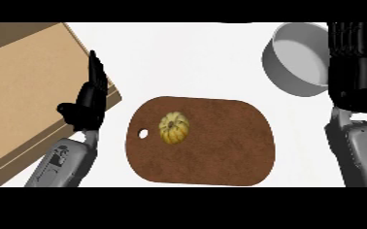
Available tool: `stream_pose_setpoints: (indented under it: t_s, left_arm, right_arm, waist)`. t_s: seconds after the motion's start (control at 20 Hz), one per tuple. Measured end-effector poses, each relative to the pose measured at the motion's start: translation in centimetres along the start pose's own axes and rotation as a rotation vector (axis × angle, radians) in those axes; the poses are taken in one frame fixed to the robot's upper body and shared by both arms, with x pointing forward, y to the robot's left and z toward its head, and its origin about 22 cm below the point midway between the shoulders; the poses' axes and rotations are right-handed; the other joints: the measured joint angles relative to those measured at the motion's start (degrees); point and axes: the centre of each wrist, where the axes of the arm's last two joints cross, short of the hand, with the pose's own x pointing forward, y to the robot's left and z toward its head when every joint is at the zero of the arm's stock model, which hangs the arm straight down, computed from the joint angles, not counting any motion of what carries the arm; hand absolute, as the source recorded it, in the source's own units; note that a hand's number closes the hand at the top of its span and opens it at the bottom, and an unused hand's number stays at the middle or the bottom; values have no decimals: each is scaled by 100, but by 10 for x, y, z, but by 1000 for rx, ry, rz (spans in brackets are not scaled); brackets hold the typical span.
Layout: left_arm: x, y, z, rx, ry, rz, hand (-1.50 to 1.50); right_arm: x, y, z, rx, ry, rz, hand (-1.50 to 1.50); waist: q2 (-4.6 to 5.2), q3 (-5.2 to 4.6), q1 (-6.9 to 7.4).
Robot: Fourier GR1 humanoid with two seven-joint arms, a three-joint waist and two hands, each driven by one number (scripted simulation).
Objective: Pick the squash from the cutting board and place it in the pot
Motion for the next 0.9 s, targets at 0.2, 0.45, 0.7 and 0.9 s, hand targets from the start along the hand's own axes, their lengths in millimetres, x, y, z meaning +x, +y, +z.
stream_pose_setpoints:
  t_s: [0.2, 0.45, 0.7, 0.9]
  left_arm:
    - [11, 3, -6, -4, -23, 28, 0]
    - [23, 13, -15, -7, -43, 36, 0]
    - [34, 40, -19, 13, -22, 53, 0]
    - [41, 47, -20, 27, -15, 63, 0]
  right_arm:
    - [14, 25, -21, 218, 104, 22, 150]
    - [24, 31, -42, 510, 225, 367, -150]
    - [40, 63, -45, 749, 241, 568, -150]
    - [64, 93, -47, 909, 196, 629, -150]
  waist:
    - [-81, 184, 117]
    - [-108, 191, 287]
    - [-136, 267, 131]
    - [-145, 290, 16]
